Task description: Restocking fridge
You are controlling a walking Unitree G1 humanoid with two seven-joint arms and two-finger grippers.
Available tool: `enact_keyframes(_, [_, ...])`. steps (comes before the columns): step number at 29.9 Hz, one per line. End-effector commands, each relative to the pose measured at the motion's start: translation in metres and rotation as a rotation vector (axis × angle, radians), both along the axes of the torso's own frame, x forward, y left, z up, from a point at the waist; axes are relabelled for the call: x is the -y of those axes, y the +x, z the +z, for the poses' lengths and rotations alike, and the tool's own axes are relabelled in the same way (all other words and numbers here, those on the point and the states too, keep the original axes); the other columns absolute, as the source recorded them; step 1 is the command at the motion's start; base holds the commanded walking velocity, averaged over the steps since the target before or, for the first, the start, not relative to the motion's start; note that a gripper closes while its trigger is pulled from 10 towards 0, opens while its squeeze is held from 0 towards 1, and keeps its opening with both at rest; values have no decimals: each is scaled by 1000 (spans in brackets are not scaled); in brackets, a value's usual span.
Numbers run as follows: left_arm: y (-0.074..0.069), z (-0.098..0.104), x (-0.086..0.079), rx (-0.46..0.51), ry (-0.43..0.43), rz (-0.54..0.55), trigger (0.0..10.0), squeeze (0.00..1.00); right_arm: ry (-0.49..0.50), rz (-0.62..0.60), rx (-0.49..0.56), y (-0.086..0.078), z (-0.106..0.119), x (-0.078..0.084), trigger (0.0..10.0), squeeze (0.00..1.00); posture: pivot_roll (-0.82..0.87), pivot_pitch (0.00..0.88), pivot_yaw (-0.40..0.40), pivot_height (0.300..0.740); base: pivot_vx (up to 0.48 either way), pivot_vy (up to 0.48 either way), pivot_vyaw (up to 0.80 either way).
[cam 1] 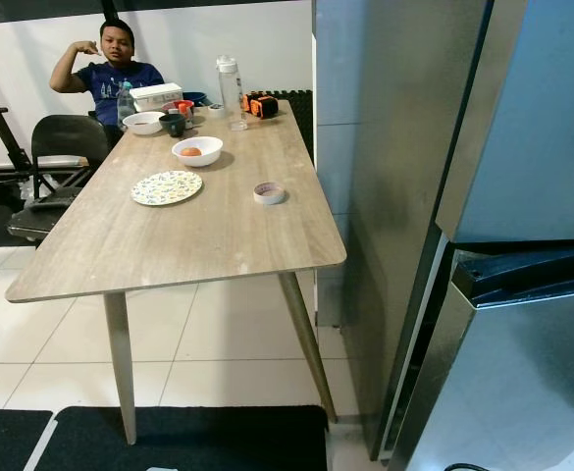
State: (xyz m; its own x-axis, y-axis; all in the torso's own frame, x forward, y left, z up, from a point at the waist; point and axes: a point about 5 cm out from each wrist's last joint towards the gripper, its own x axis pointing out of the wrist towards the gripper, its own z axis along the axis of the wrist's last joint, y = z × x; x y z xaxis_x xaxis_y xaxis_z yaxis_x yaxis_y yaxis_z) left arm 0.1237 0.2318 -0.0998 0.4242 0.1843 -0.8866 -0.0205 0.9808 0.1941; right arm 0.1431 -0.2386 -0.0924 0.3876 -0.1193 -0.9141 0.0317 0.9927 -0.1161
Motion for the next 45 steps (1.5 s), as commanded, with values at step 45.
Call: enact_keyframes(45, [16, 7, -7, 73, 75, 21, 10000, 0, 30, 13, -15, -2, -2, -7, 10000, 0, -45, 0, 35, 740, 0, 0, -788])
